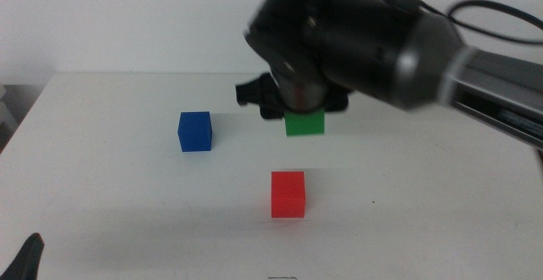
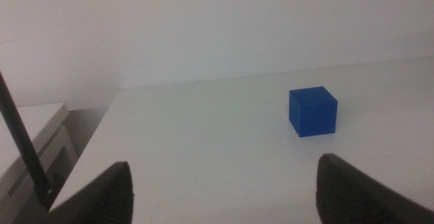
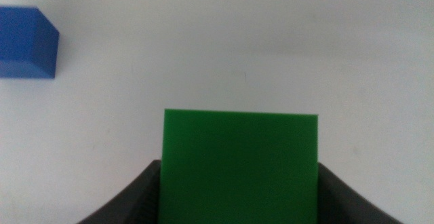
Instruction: Stack red cubes first, then green, then blue cubes in a specific spot.
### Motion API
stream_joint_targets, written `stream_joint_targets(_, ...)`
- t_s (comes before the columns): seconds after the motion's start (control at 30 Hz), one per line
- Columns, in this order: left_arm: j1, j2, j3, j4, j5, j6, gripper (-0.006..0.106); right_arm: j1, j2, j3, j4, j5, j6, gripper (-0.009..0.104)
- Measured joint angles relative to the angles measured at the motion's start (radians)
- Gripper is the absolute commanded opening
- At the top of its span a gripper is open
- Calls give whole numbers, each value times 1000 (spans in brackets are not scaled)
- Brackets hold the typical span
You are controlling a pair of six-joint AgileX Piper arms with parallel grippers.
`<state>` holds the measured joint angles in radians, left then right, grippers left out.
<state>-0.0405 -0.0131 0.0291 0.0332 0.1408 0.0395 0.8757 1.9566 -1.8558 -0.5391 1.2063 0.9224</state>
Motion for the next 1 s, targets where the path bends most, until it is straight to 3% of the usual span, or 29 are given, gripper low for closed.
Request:
stream_joint_targets(0.13,0,0,0,0,0,0,91,27,-95,226,-18,-138,150,-1)
stream_joint_targets(0.27,0,0,0,0,0,0,91,31,-103,320,-13,-195,214,-1)
stream_joint_targets(1.0,0,0,0,0,0,0,91,36,-27,333,34,-302,206,-1)
